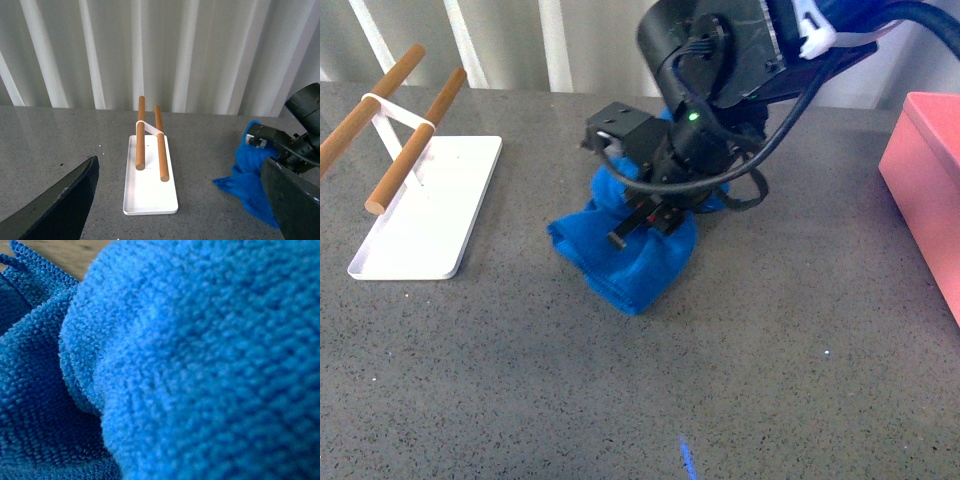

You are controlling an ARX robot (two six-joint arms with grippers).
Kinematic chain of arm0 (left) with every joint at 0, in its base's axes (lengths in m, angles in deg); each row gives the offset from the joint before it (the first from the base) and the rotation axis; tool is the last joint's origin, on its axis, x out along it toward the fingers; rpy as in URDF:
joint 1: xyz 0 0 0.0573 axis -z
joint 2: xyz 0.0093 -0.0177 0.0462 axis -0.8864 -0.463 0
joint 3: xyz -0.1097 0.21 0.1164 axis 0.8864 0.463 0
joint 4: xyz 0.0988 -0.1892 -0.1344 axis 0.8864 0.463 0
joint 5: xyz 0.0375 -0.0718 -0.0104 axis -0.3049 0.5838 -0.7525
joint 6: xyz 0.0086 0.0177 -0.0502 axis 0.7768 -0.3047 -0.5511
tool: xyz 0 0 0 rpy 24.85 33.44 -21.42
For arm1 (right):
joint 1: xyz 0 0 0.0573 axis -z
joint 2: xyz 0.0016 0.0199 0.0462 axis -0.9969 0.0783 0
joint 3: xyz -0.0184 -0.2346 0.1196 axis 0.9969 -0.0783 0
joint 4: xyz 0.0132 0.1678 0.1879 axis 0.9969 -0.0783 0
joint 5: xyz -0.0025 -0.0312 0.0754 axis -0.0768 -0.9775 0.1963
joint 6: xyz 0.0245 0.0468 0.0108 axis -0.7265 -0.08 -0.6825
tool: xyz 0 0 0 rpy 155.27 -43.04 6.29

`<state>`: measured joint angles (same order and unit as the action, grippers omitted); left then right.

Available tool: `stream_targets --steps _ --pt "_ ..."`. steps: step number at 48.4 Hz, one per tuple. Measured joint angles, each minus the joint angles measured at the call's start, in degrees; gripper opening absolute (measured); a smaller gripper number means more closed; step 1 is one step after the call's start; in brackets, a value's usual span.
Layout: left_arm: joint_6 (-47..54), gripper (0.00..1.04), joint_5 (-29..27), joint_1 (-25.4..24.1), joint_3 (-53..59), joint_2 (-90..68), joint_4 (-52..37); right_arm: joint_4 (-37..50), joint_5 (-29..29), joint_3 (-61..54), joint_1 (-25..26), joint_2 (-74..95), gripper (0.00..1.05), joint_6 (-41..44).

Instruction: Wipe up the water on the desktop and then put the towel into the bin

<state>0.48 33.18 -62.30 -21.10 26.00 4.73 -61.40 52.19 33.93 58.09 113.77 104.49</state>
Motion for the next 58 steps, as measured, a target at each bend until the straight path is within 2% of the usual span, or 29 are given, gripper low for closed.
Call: stream_targets --steps 7,14,20,25,36,46,58 --pt "0.0 0.98 0.0 0.0 0.0 0.0 0.0 1.4 -0.3 -7.1 -2.4 -3.9 0.05 -1.5" --pt "0.0 0.98 0.0 0.0 0.0 0.0 0.0 1.9 -5.6 -15.5 -1.0 -10.0 0.05 -1.6" --pt "0.0 0.98 0.0 0.0 0.0 0.0 0.0 -0.2 -7.9 -17.0 0.4 -15.2 0.05 -1.4" --pt "0.0 0.98 0.0 0.0 0.0 0.0 0.0 -3.6 -10.8 -14.6 1.6 -21.0 0.05 -2.3" --pt "0.0 0.98 0.0 0.0 0.0 0.0 0.0 -15.0 -20.9 0.6 4.5 -30.3 0.05 -10.2" --pt "0.0 0.98 0.0 0.0 0.0 0.0 0.0 -20.9 -26.8 5.3 10.5 -34.3 0.05 -14.0" --pt "0.0 0.98 0.0 0.0 0.0 0.0 0.0 -17.1 -24.5 -4.7 19.0 -39.9 0.05 -12.5"
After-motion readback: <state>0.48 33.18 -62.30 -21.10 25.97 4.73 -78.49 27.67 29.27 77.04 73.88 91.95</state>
